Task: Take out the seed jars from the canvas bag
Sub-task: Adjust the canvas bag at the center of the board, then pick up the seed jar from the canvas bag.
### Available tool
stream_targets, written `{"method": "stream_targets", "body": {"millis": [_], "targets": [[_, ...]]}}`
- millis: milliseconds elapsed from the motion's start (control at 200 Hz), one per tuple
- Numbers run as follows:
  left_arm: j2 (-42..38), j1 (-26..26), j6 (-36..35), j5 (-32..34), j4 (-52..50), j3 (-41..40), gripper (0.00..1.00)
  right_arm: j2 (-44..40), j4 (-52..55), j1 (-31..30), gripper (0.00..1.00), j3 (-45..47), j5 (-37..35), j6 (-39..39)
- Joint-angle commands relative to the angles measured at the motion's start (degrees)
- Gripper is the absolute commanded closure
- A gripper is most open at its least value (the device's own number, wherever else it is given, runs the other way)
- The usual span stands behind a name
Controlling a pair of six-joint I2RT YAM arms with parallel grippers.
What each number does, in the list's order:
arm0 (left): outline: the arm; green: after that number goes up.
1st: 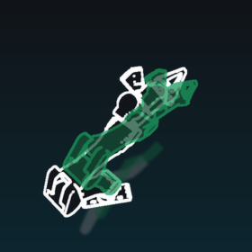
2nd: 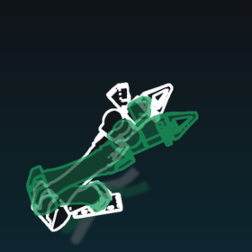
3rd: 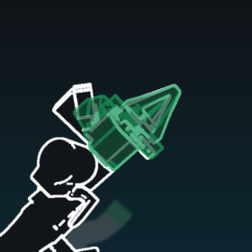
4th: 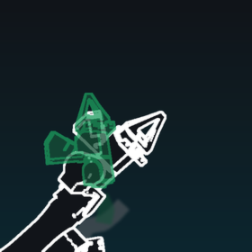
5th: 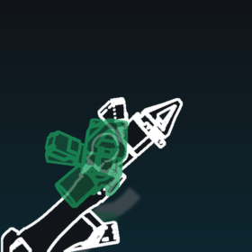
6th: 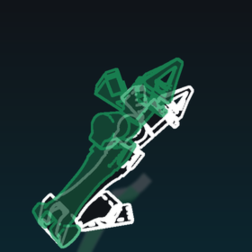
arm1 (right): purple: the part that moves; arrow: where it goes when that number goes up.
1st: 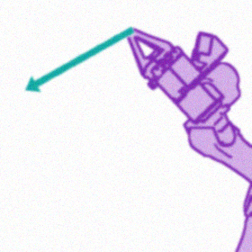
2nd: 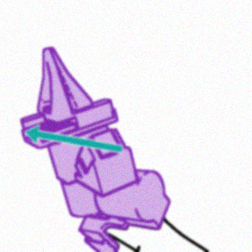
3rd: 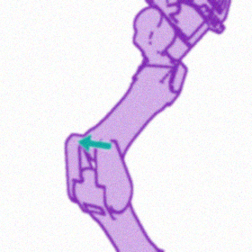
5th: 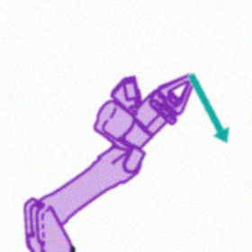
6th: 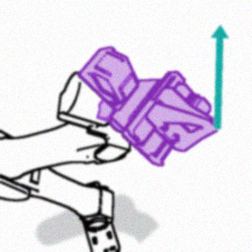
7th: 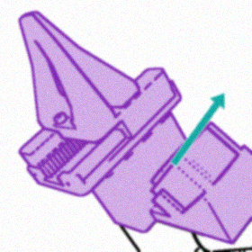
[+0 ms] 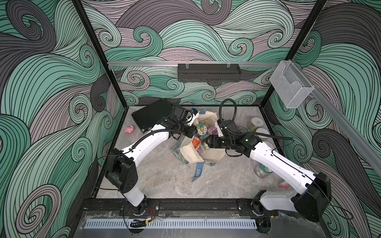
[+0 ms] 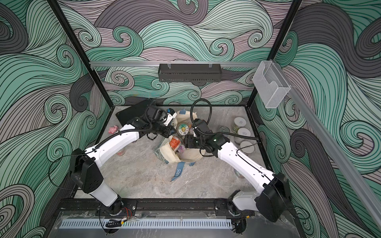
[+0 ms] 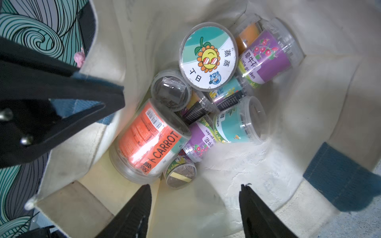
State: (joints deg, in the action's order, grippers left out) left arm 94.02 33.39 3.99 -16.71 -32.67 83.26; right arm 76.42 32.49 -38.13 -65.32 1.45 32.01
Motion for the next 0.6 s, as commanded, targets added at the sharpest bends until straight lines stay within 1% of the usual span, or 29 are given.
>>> {"method": "stream_targets", "body": {"millis": [0, 95, 275, 325, 405, 595], "targets": [[-0.9, 0.3, -2.1, 0.8, -1.9, 1.6, 0.89, 2.4, -2.3, 0.7, 0.3, 0.2, -0.5, 0.9], [-0.7, 0.2, -2.4, 1.3, -2.1, 1.7, 0.89, 3.7, -2.4, 1.5, 0.3, -0.3, 0.5, 0.7], [-0.7, 0.2, -2.5, 1.2, -2.1, 1.7, 0.89, 5.2, -0.7, 2.5, 0.32, -0.3, -1.7, 1.9], [-0.6, 0.2, -2.5, 1.1, -2.1, 1.7, 0.89, 5.8, 0.6, 3.0, 0.32, -0.4, -3.3, 3.6], [-0.5, 0.2, -2.5, 1.0, -2.1, 1.7, 0.89, 6.1, 0.4, 3.8, 0.3, 0.1, -3.5, 7.1], [0.2, 0.2, -2.5, 1.2, -2.1, 1.8, 0.89, 6.2, -4.9, 3.7, 0.27, 3.4, -3.1, 18.6]]}}
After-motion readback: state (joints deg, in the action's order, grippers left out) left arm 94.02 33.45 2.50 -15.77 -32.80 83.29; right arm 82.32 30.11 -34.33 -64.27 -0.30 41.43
